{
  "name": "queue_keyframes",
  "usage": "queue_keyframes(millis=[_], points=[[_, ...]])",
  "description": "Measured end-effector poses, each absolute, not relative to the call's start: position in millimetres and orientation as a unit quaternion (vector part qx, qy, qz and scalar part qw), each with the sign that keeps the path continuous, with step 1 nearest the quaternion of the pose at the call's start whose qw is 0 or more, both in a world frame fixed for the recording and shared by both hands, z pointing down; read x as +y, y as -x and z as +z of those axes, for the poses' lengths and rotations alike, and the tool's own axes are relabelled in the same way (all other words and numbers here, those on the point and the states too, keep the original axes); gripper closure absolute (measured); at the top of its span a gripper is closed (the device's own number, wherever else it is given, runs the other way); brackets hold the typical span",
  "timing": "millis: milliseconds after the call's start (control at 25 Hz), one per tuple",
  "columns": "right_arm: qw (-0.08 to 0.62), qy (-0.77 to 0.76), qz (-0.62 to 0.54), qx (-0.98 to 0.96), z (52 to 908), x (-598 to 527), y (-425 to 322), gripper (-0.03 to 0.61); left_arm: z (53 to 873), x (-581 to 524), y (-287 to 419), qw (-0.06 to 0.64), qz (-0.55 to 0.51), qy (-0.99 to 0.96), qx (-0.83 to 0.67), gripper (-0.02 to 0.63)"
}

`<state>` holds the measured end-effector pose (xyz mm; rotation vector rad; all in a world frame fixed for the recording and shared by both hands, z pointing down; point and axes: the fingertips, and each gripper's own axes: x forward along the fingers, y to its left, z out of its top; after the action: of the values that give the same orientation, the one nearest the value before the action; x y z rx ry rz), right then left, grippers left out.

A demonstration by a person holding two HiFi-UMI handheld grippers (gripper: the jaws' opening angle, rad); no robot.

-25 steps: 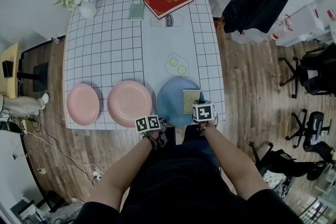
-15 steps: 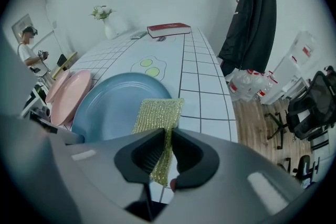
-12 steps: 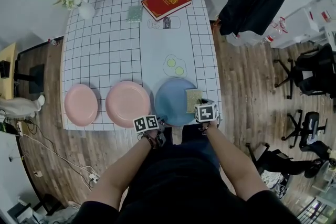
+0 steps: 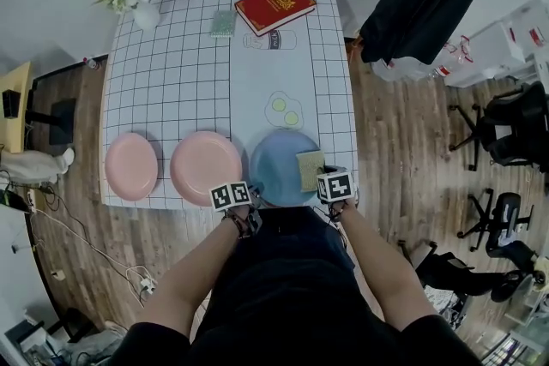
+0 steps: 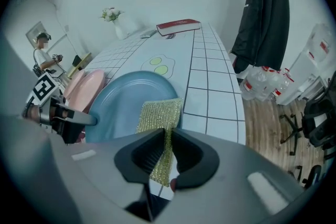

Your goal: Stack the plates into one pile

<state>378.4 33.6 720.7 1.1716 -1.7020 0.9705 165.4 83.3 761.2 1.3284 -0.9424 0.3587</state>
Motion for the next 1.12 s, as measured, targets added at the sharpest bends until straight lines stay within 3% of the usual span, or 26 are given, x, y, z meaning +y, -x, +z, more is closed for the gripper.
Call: queue_keyframes(millis=[440,1120], points=[[0.438,-0.370,0.362,-0.735,734.4,34.5,-352.8,0.522,766.2,84.7,-157.6,0.680,0.162,-0.537,-0.473,0.600],[0.483,-0.291,0.283,-0.776,737.0,19.8,-356.9,0.522,766.7,102.3,-188.8,0.705,0.078,-0.465,-0.530,0.603]])
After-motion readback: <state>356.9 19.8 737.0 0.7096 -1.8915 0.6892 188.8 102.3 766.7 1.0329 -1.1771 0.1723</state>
